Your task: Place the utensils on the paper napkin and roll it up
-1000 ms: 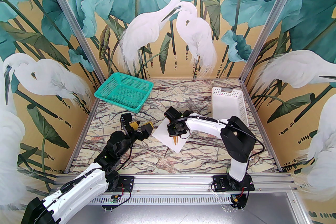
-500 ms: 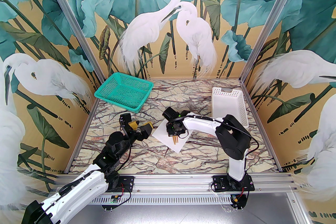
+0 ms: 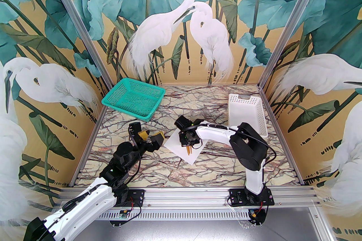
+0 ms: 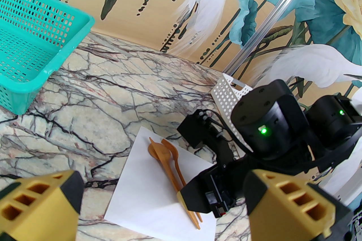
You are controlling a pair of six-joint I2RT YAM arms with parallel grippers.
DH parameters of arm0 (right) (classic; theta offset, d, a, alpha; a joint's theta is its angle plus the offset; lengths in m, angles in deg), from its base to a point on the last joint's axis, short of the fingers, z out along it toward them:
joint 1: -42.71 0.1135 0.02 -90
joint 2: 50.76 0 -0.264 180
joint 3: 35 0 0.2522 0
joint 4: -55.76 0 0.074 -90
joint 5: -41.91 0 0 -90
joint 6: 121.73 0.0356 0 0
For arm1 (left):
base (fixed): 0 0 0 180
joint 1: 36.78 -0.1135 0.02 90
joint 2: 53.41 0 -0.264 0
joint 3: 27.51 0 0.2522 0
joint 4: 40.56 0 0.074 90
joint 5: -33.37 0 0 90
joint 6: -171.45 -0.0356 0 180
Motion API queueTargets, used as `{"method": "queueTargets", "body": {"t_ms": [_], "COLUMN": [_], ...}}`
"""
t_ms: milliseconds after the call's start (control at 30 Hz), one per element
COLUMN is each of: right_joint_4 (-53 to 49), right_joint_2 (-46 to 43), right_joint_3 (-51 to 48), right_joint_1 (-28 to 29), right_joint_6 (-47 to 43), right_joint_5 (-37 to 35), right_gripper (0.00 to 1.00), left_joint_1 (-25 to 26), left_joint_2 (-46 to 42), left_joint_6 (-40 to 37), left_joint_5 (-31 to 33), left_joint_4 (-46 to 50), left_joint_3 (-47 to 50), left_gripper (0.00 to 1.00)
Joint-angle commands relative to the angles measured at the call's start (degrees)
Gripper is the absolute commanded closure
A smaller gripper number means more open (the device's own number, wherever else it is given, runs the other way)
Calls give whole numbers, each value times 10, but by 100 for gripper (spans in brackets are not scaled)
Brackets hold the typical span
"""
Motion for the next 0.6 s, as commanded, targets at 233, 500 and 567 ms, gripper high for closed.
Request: {"method": "queueTargets", "body": {"t_ms": [233, 500, 567], "right_joint_4": [0, -5, -6], "right_joint_2": [12, 5, 2], "right_joint_3": [16, 23, 24], "right_joint_1": [4, 4, 5], "right_joint_6": [7, 4, 3], "right_joint_5": [-17, -22, -24], "right_gripper": [85, 79, 79], "left_joint_1": [2, 2, 2], "left_joint_2": [-13, -17, -16], "left_joint_6": [-12, -11, -13], "left_joint_5": [2, 0, -4], "left_joint_4": [10, 16, 19], "left_joint_3": [-1, -2, -3], "left_gripper": [1, 1, 1]}}
